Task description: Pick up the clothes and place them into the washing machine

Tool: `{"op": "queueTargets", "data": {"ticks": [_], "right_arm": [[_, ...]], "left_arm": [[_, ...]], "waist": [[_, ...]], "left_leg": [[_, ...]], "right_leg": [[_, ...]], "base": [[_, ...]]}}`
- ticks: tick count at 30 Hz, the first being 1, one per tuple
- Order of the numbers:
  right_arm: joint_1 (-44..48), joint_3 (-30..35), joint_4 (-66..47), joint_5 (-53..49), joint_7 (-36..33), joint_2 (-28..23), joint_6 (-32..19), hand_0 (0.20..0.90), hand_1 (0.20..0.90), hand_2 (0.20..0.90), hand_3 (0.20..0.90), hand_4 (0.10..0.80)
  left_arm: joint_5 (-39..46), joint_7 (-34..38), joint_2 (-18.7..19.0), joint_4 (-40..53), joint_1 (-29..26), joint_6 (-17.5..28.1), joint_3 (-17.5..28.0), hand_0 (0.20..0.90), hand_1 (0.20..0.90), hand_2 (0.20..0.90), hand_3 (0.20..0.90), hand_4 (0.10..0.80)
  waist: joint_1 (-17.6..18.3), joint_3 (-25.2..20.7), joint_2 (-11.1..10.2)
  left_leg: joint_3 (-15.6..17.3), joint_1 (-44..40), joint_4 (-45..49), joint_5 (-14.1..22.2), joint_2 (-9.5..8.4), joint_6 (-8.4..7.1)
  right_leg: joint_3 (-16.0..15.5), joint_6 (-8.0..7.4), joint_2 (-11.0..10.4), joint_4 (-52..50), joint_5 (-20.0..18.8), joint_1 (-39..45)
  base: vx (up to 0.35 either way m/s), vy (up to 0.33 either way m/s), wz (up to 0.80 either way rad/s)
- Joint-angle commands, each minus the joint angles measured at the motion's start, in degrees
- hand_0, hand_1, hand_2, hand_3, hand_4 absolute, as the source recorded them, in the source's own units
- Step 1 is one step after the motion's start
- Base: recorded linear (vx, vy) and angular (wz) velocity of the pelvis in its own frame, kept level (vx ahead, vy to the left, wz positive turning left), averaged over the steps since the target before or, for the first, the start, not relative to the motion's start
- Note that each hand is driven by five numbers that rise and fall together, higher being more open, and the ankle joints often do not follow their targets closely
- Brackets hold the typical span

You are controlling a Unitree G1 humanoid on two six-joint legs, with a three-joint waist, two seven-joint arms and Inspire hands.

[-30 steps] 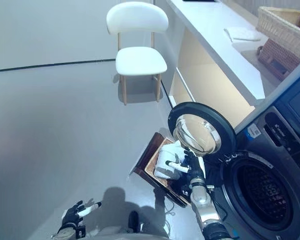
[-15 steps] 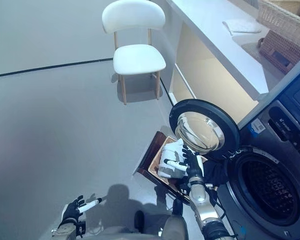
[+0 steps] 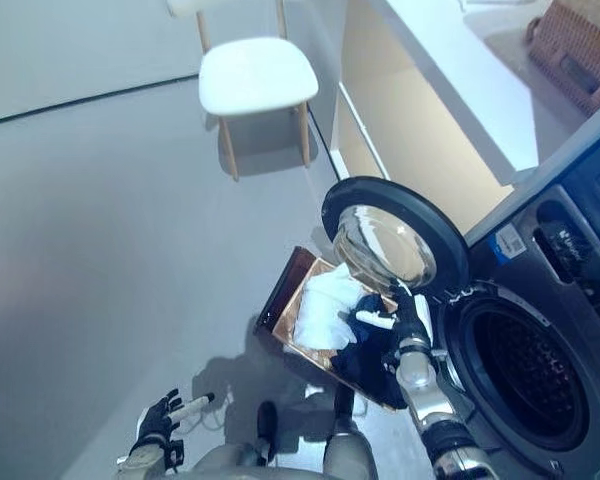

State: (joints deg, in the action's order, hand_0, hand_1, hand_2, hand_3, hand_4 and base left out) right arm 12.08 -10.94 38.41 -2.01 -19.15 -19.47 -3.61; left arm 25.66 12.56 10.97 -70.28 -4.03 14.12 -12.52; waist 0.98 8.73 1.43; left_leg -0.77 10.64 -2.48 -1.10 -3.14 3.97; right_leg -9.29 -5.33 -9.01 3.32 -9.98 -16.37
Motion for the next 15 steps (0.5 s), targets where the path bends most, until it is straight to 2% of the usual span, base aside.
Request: {"op": "queueTargets", "data": {"ticks": [1,7,14,15], "right_arm": [[5.1,0.1,-3.0,0.6,-3.6,-0.8,-3.2,0.900,0.900,0.900,0.900,0.800],[15.2,-0.4,9.7,-1.4,-8.6,-2.3,-2.2,0.900,0.900,0.900,0.900,0.800],[28.5,-2.5,24.2,-1.5,-11.1,-7.0,-1.5,0.900,0.900,0.900,0.900,0.800],[32.6,-2.8,27.7,-2.3,-11.7,-7.9,-1.5,0.900,0.900,0.900,0.900,0.800]], "left_arm": [[2.5,1.5,2.2,0.1,-1.7,2.9,-0.2,0.900,0.900,0.900,0.900,0.800],[3.7,1.9,0.9,3.2,-4.3,4.2,-3.4,0.900,0.900,0.900,0.900,0.800],[4.5,1.9,-0.1,4.6,-5.6,4.7,-5.1,0.900,0.900,0.900,0.900,0.800],[4.7,2.2,-0.4,4.8,-6.4,4.9,-6.0,0.900,0.900,0.900,0.900,0.800]], "waist": [[-0.1,0.7,0.1],[-0.6,3.8,2.5],[-2.0,5.8,5.5],[-2.1,6.7,6.5]], "left_leg": [[-1.6,0.5,0.7,0.5,2.20,-4.97],[-1.4,5.2,-0.3,-1.8,2.67,-6.28],[-1.5,8.8,-2.4,-4.1,2.75,-7.06],[-1.6,9.8,-2.5,-4.6,2.61,-7.27]], "right_leg": [[0.9,-1.77,-2.3,-7.3,2.1,-3.6],[-1.0,-1.70,-3.1,-7.7,1.2,-7.6],[-1.2,-1.85,-3.3,-7.3,0.1,-11.5],[-1.1,-1.89,-3.4,-7.5,-0.3,-12.8]], "base": [[-0.016,-0.017,0.16],[-0.041,-0.022,0.24],[-0.045,0.017,0.06],[-0.055,0.040,0.00]]}}
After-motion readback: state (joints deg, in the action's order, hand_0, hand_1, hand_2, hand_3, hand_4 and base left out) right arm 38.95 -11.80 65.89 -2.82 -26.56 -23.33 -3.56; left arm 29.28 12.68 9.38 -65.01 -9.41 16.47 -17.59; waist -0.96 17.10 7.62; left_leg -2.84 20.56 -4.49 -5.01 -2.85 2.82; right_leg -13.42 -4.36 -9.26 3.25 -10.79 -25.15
